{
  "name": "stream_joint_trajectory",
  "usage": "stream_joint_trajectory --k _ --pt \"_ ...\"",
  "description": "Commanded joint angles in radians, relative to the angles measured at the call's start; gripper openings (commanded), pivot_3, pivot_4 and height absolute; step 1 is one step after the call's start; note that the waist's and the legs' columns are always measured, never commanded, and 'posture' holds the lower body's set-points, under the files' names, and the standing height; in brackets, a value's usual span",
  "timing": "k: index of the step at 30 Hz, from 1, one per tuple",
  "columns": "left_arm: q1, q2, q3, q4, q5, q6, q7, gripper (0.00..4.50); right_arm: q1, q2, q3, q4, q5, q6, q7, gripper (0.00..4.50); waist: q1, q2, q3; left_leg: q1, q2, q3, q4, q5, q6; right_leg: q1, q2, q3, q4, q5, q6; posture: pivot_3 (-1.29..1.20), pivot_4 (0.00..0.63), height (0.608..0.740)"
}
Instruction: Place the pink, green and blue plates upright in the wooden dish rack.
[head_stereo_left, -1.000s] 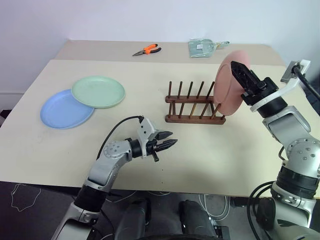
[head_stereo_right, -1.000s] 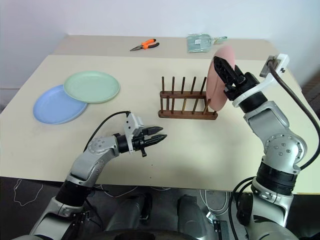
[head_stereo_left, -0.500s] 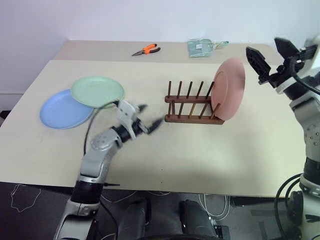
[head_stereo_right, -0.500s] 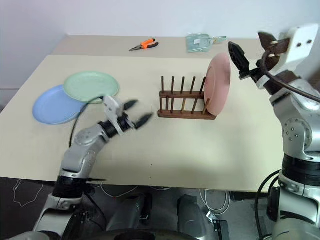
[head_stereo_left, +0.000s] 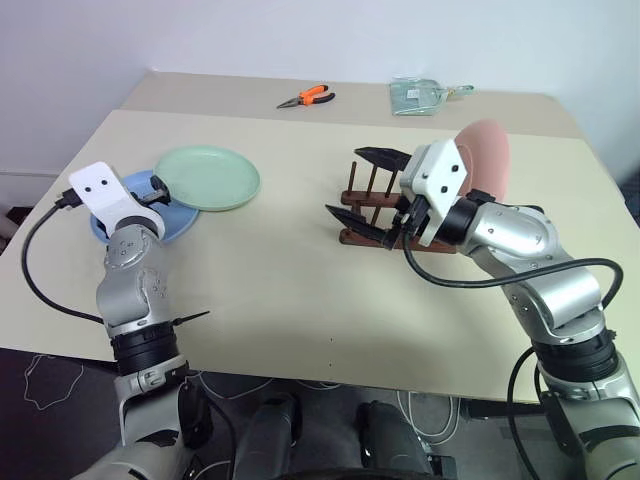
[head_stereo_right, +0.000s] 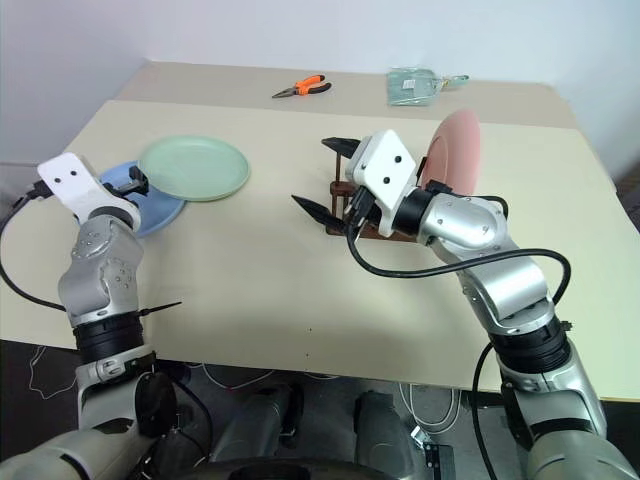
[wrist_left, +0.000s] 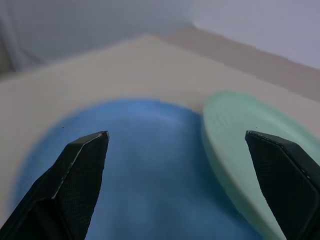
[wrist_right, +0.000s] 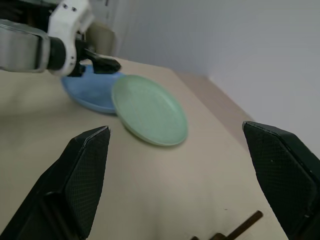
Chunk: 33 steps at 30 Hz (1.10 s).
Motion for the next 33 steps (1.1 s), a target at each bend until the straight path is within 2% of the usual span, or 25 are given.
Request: stream_joint_trajectory --k 1,3,6,10,13,14,17,21,26,33 --pt "-0.065 0.018 0.072 0.074 -0.138 0.06 -0.05 4.49 0.018 0.013 -0.012 -0.037 -0.019 -0.017 0.009 4.32 -0.001 0.0 0.0 0.0 0.0 0.0 0.0 0.0 0.0 0.0 0.0 0.0 0.0 0.0 0.0 0.0 0.15 0.738" --pt "-0.1 0.037 0.093 0.154 -0.176 0.063 -0.075 4.49 0.032 0.022 -0.01 -0.045 -0.03 -0.013 0.003 4.32 -0.005 0.0 0.0 0.0 0.0 0.0 -0.001 0.0 -0.001 -0.001 0.001 0.0 0.001 0.0 0.0 0.0 0.15 0.738" --pt "-0.143 0.061 0.111 0.25 -0.205 0.049 -0.085 3.66 0.054 0.034 -0.011 -0.056 -0.053 -0.009 -0.008 4.5 -0.009 0.0 0.0 0.0 0.001 0.0 -0.001 0.001 -0.001 -0.002 0.002 0.0 0.002 0.0 0.0 0.0 0.15 0.738" --pt "-0.171 0.068 0.118 0.3 -0.237 0.034 -0.085 1.75 0.075 0.044 -0.023 -0.065 -0.066 0.0 -0.016 4.5 -0.008 0.0 0.0 0.0 0.001 0.0 -0.001 0.001 -0.002 -0.002 0.001 0.0 0.002 0.0 0.0 0.0 0.15 0.738" --pt "-0.166 0.06 0.097 0.25 -0.265 0.009 -0.129 0.21 0.082 0.05 -0.04 -0.068 -0.06 0.013 -0.019 4.5 -0.007 -0.001 0.001 0.0 0.001 0.0 -0.001 0.001 -0.002 -0.002 0.001 0.0 0.002 0.0 0.0 0.0 0.15 0.738" --pt "-0.157 0.056 0.086 0.217 -0.278 0.001 -0.148 0.04 0.084 0.05 -0.043 -0.069 -0.058 0.017 -0.019 4.5 -0.007 -0.001 0.001 0.0 0.001 0.0 -0.001 0.001 -0.002 -0.002 0.001 0.0 0.002 0.0 0.0 0.0 0.15 0.738" --pt "-0.119 0.044 0.032 0.096 -0.291 -0.02 -0.204 0.04 0.081 0.048 -0.044 -0.072 -0.066 0.016 -0.014 4.5 -0.007 -0.001 0.001 0.0 0.001 0.0 -0.001 0.001 -0.002 -0.002 0.0 0.0 0.001 0.0 0.0 0.0 0.15 0.738" --pt "-0.071 0.012 -0.076 -0.119 -0.339 0.039 -0.243 0.04 0.049 0.044 0.001 -0.051 -0.148 -0.039 -0.01 4.5 -0.007 -0.001 0.001 0.0 0.001 0.0 -0.002 0.001 -0.002 -0.002 -0.001 0.0 0.001 0.0 0.0 0.0 0.15 0.738" --pt "-0.066 -0.065 -0.219 -0.319 -0.408 0.134 -0.224 0.04 -0.036 0.043 0.128 0.048 -0.367 -0.187 -0.008 4.5 -0.008 -0.001 0.001 0.0 0.0 0.0 -0.001 0.001 -0.002 -0.001 0.0 0.0 0.001 0.0 0.0 0.0 0.15 0.738" --pt "-0.078 -0.175 -0.274 -0.426 -0.554 0.211 -0.153 0.04 -0.164 0.067 0.216 0.264 -0.607 -0.365 -0.049 4.5 -0.02 -0.001 0.001 0.0 0.001 0.0 -0.002 0.002 -0.004 -0.002 0.002 0.001 0.002 0.0 0.0 0.0 0.15 0.738"
